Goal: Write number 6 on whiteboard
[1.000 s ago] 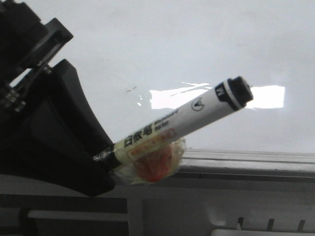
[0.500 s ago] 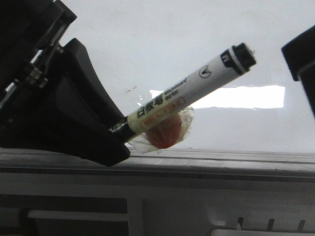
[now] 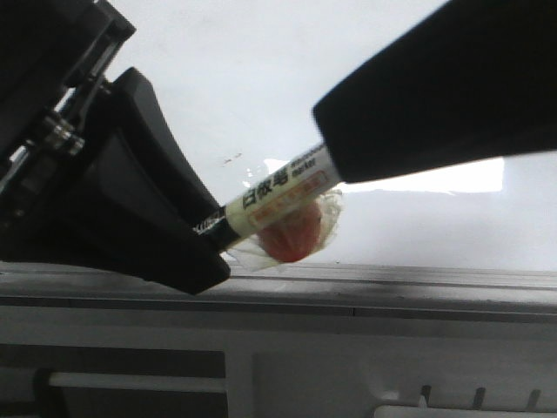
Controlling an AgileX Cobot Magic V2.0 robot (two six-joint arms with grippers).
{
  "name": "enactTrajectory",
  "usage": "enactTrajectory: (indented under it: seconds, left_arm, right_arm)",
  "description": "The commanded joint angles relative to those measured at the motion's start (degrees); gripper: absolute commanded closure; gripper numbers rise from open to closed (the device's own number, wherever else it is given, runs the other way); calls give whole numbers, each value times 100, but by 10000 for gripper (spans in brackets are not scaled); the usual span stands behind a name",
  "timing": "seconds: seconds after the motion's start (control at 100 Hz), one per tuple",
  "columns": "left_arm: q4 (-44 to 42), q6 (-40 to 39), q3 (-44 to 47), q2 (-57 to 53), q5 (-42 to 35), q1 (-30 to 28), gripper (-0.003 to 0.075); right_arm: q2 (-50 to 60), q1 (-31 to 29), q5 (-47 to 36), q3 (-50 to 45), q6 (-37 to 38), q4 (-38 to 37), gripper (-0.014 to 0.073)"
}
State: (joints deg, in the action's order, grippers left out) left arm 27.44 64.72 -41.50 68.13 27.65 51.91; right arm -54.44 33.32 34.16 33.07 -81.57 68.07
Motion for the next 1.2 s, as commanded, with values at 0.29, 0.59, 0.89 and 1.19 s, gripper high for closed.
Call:
enactTrajectory:
  seconds: [0.29,0.59,0.89,1.19]
  left_arm:
    - [131,3,-184,-131,-275,44,739]
    - [131,3,-184,-131,-275,44,739]
    - [143,3,-184,-131,-264,44,734]
    - [723,-114,-204,-601,-239,44,145]
  right_arm:
    - [-820,374,-58,484,-107,649,272]
    - [-1124,499,-42,484,-107,649,651]
    - [-1085,499,18,484,-107,649,656]
    - [-422,499,-399,484,169,188,656]
